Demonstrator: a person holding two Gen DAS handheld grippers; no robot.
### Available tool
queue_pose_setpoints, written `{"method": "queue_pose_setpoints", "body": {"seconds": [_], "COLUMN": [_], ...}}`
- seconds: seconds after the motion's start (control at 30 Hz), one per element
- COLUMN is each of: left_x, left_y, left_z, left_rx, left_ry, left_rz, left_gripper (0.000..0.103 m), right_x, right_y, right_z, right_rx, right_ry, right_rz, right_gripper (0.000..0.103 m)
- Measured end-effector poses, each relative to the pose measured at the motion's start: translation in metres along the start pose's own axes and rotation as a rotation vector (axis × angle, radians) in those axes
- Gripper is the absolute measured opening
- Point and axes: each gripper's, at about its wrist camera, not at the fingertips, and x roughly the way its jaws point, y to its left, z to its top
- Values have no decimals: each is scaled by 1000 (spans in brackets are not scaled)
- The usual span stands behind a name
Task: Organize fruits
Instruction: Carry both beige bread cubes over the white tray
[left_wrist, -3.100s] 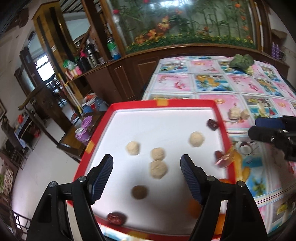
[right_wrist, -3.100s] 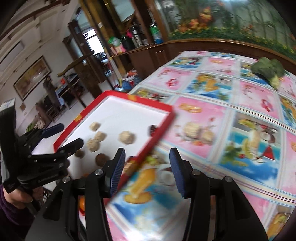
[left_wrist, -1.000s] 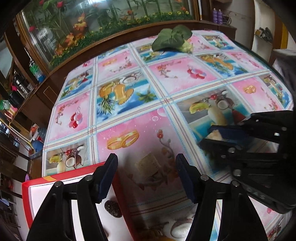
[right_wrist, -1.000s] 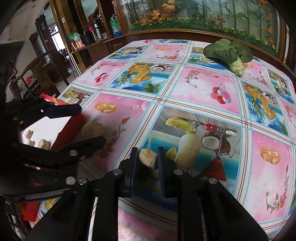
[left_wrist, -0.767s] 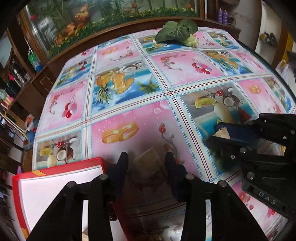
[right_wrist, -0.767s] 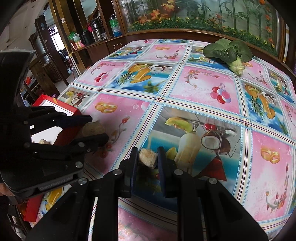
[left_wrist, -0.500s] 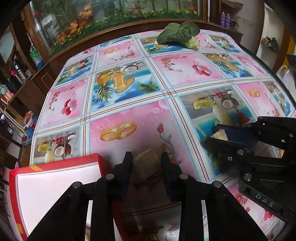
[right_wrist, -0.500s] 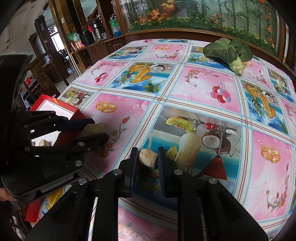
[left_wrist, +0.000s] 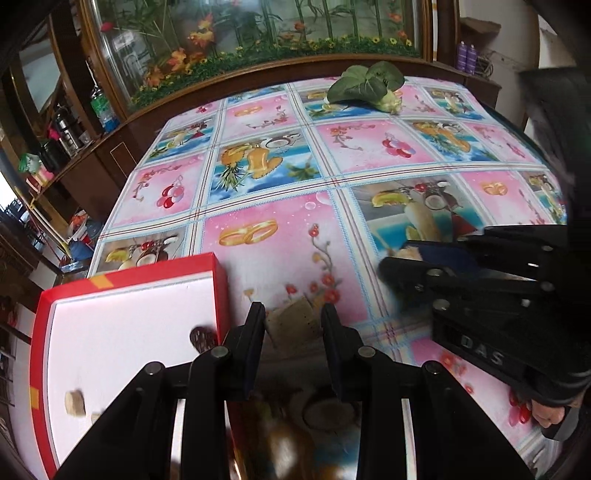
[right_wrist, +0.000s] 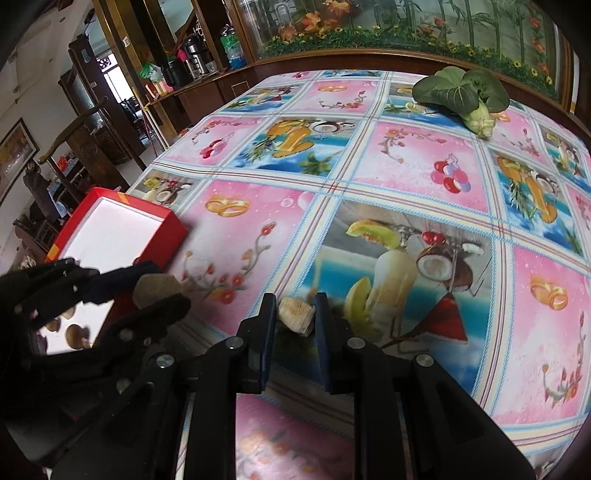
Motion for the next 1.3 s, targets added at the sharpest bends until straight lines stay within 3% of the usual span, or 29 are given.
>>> {"method": "queue_pose_setpoints", "body": {"seconds": [0.8,1.3], "left_x": [-62,-95], "left_y": [16,73], "left_z": [-39,-70], "left_rx": [-40,-134], "left_ry": [-143,-211], "left_rz": [-39,26], "left_gripper": [31,31], "right_x": [-51,-65], "right_y": [48,136], "right_z": [-40,-43], "right_rx": [-59,-215], "right_ry": [-139,-154], "right_rz": [-19,34], "right_gripper": [23,23]}}
